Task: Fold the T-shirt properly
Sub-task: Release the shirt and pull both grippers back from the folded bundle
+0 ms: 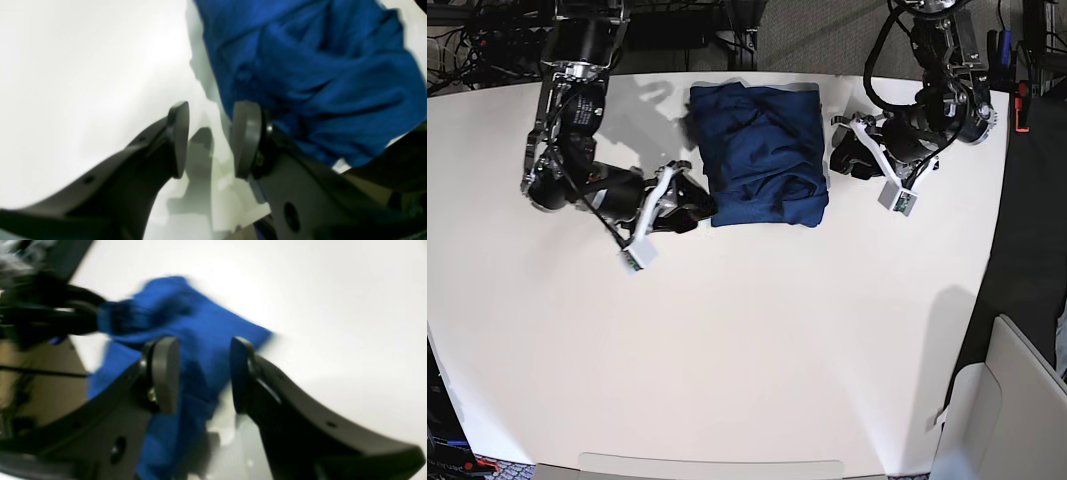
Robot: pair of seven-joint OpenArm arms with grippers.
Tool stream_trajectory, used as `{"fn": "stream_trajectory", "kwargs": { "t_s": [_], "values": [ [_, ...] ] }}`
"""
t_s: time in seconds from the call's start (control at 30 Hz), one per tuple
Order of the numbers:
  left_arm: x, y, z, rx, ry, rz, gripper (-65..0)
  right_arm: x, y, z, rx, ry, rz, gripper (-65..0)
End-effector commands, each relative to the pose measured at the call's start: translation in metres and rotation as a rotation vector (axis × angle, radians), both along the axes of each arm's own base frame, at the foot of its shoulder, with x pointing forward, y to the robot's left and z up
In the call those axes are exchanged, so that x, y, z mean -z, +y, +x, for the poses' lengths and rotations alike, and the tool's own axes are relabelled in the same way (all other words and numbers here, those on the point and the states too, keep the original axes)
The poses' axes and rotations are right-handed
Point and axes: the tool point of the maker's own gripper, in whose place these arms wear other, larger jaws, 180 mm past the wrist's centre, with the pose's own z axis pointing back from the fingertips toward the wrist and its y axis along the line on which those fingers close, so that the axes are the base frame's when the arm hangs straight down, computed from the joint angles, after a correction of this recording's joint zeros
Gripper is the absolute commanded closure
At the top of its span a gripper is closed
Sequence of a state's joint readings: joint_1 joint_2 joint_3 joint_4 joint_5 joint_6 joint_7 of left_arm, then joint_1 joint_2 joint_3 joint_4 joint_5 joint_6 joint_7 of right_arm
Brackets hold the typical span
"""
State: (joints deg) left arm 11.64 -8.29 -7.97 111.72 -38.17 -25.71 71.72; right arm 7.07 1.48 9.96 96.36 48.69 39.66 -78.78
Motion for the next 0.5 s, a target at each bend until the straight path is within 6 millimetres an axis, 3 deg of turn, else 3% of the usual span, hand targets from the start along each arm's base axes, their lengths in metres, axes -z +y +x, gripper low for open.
{"fn": "stream_trajectory", "kwargs": {
  "t_s": [0.0, 0.1, 0.23, 0.4, 0.47],
  "values": [
    [-0.013, -0.005, -0.001, 0.018, -0.044, -0.010, -19.9, -0.017, -0.016, 0.012, 0.030, -0.065, 0.002, -25.4],
    [-0.022, -0.024, -0.012, 0.054, -0.063, -0.031, -19.9, -0.015, -0.057, 0.017, 0.095, -0.069, -0.062, -25.4],
    [-0.017, -0.046, -0.025, 0.112, -0.039, -0.060, -19.9, -0.012, -0.084, 0.015, 0.136, -0.065, -0.104, -25.4],
    [-0.025, -0.086, -0.033, 0.173, -0.097, -0.160, -19.9, -0.003, -0.091, 0.008, 0.142, -0.052, -0.138, -25.4],
    [-0.030, -0.093, -0.031, 0.173, -0.127, -0.190, -19.9, 0.005, -0.090, 0.003, 0.132, -0.033, -0.168, -25.4]
  ]
}}
